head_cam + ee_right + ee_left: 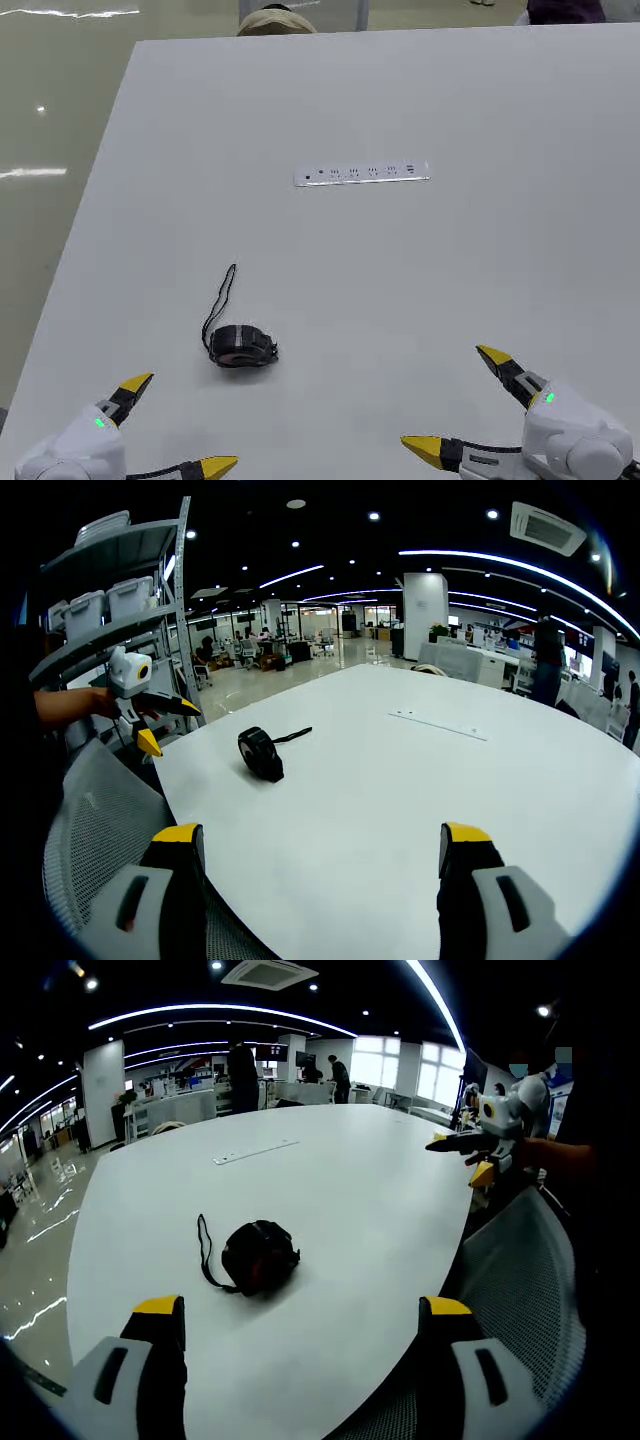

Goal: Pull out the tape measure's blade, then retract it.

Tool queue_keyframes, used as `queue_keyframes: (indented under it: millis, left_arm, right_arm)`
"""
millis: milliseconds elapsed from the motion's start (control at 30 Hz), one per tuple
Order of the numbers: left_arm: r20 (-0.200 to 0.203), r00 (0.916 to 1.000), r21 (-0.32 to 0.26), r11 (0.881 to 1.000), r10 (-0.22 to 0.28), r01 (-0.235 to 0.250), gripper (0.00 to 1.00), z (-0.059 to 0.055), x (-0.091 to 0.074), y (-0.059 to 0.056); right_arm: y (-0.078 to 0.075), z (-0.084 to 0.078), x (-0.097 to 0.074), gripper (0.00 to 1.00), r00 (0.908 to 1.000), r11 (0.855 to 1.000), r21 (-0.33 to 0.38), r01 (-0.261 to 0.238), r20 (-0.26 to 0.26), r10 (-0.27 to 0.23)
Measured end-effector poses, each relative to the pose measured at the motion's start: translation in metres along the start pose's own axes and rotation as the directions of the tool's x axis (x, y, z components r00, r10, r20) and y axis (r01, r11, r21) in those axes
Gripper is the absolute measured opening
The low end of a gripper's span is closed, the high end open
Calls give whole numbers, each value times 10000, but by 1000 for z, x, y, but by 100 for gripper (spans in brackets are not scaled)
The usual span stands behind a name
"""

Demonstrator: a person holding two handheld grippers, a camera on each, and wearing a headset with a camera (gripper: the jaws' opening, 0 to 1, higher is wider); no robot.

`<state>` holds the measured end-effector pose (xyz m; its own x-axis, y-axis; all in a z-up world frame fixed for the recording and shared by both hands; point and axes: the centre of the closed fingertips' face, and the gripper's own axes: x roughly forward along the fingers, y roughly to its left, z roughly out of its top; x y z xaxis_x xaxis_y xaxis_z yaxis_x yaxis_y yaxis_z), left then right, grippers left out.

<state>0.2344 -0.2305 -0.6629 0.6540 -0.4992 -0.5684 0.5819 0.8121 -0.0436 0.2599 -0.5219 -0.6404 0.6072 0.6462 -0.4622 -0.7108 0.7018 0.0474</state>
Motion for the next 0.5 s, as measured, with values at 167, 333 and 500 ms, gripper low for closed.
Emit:
queue_keyframes:
  millis: [167, 333, 500]
  left_arm:
    - [-8, 10000, 4, 10000, 48, -48, 95, 1, 0, 3]
    - [-23, 10000, 72, 10000, 16, -16, 94, 1, 1, 3]
    - [-77, 10000, 185, 9998, -39, 40, 93, 2, 2, 4]
  right_arm:
    - [-1, 0, -1, 99, 10000, 10000, 0, 13, -18, -13]
    - [-2, 0, -1, 99, 10000, 10000, -30, 22, -52, -22]
    - [-3, -1, -1, 99, 10000, 10000, -32, 13, -81, -13]
